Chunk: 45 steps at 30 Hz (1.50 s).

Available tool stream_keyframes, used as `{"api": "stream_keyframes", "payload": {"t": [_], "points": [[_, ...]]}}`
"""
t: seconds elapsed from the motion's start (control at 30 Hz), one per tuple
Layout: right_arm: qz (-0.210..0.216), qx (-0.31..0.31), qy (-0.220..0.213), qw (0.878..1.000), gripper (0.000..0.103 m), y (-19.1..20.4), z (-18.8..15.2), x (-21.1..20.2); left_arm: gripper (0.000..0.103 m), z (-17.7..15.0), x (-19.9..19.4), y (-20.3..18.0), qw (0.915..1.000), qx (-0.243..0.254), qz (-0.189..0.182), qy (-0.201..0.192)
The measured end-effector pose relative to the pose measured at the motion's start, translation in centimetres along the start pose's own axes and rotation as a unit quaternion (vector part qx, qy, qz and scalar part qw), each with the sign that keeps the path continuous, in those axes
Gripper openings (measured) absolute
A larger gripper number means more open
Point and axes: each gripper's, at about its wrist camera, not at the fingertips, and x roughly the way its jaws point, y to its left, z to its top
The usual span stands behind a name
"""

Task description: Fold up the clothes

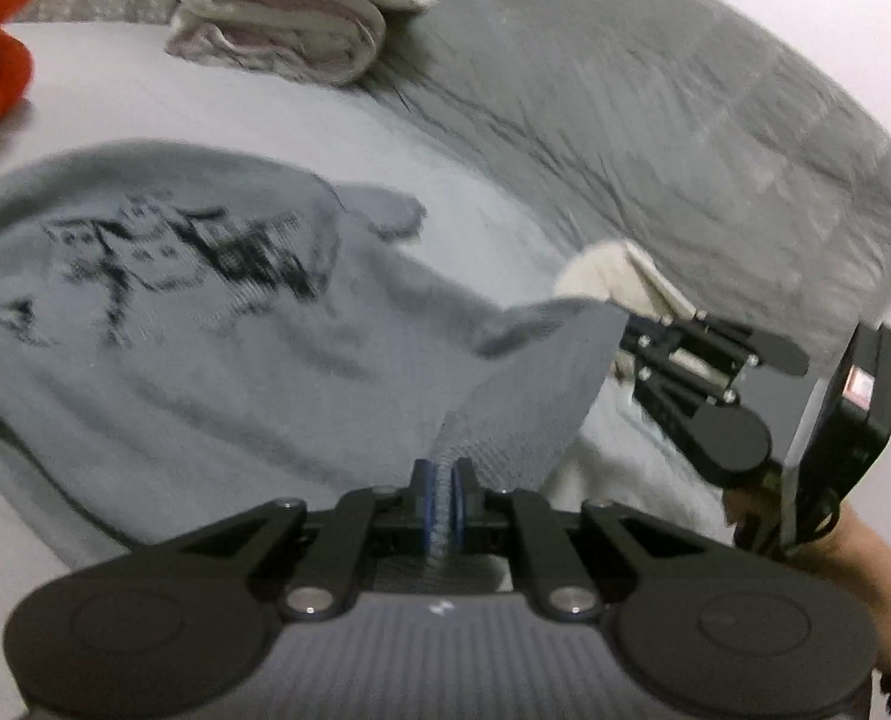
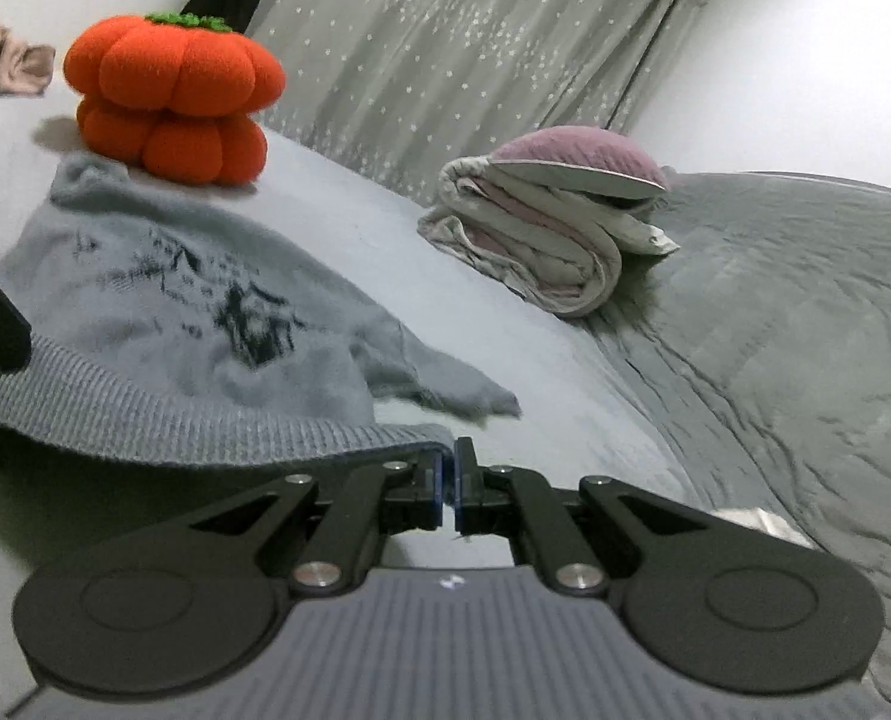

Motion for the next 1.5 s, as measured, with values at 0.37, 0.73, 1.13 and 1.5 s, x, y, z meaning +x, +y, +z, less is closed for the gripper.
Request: {"api": "stream_keyframes", "payload": {"t": [0.37,0.73,1.13,1.5], "points": [[0.006,0.019,0.031,0.999,0.003,-1.4,-3.7,0.0,0.031,-1.6,-1.6,-1.5,0.9985,-0.036,0.040,-0.009],[0.032,0.056,0.060,0.996,0.003,-1.9,-4.3,0.7,0.039,-6.4,-4.6,2.2,0.9724,-0.201,0.099,-0.064],[0.045,0.078,0.069,0.994,0.003,-2.7,-4.9,0.9,0.004,-8.6,-2.5,1.5,0.9412,-0.254,0.197,-0.104],[0.040,0.035,0.035,0.998,0.002,-2.3,-3.9,-1.8,0.004,-8.0,-9.6,-3.7,0.9232,-0.120,0.341,-0.131]]}}
